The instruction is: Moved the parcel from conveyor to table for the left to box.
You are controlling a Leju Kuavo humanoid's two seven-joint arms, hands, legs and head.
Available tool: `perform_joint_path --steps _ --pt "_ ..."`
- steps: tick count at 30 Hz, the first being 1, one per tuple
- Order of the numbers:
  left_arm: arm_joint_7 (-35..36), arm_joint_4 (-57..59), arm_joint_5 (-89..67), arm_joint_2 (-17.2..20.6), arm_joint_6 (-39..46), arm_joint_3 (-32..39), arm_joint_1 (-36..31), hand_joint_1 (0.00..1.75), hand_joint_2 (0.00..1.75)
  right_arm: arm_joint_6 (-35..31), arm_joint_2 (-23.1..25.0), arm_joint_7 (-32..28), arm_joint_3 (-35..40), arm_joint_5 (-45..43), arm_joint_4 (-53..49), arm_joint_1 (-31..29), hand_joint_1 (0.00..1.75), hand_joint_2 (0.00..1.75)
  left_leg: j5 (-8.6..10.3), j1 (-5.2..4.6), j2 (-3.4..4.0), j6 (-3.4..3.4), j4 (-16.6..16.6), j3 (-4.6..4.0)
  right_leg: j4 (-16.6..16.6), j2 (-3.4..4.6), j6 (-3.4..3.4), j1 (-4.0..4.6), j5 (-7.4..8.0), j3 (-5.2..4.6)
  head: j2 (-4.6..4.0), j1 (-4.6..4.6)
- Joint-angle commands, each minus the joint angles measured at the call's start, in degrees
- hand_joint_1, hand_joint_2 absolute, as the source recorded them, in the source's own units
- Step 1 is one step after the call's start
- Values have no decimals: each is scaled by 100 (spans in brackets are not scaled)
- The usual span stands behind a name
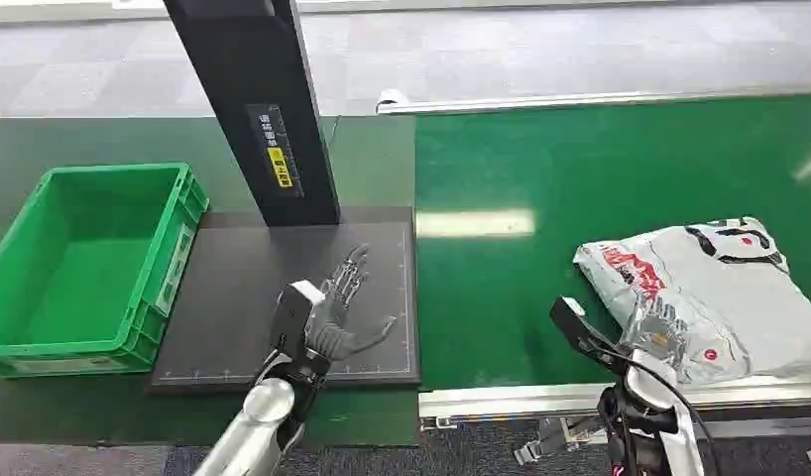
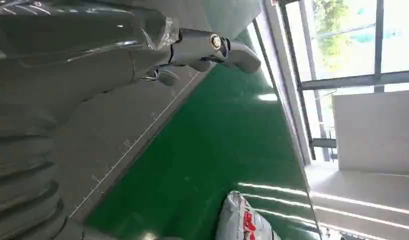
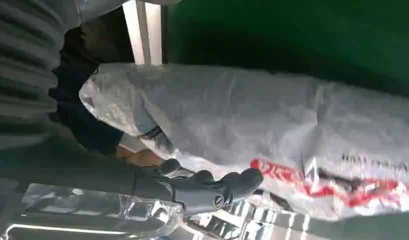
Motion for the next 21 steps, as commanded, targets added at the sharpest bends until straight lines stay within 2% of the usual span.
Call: perform_joint_path --steps 1,5,6,7,8,9,11,17,19,21 --pt "70 105 -17 51 24 66 -24 0 175 183 -61 -45 121 -3 1065 -426 0 175 -1 0 14 -2 -5 10 -6 9 -1 0 4 6 0 2" --pt "70 186 -15 46 16 60 -57 0 175 402 -115 -130 195 -105 1198 -407 0 175 -1 0 8 -2 -9 17 -10 2 -2 0 1 14 0 2" --pt "70 220 -15 42 17 62 -83 0 175 413 -124 -142 206 -113 1255 -431 12 175 -1 -1 10 -2 -10 17 -11 2 -2 0 1 15 0 0" --pt "70 245 -12 40 18 67 -105 0 175 418 -123 -158 222 -116 1290 -455 98 175 -2 0 10 -2 -8 15 -9 4 -2 1 2 13 0 2" --pt "67 260 -9 41 17 68 -112 0 175 423 -129 -170 236 -122 1326 -471 150 175 -2 0 9 -2 -4 9 -5 4 -1 0 1 8 0 0" --pt "60 270 -1 41 11 72 -116 0 175 432 -137 -178 256 -122 1355 -489 169 175 -2 -1 12 -2 -7 13 -7 6 -2 -1 2 10 0 2" --pt "58 269 0 45 12 75 -116 0 175 434 -131 -184 269 -125 1370 -506 175 175 -1 -2 12 -2 -7 13 -7 6 -2 -1 3 10 0 0" --pt "20 266 29 77 16 105 -84 0 175 363 -153 -358 381 -187 1474 -601 175 175 0 0 6 -2 -5 13 -5 2 -2 0 1 10 0 0" --pt "-32 177 44 101 41 143 12 0 175 -93 -105 -826 458 -370 1439 -699 175 175 -1 -1 8 -2 -5 15 -5 4 -2 -1 1 10 0 2" --pt "-54 162 42 126 35 148 47 0 175 -53 -67 -808 498 -355 1417 -798 175 175 -2 -2 20 -2 -7 16 -5 15 -2 -2 3 8 0 2"
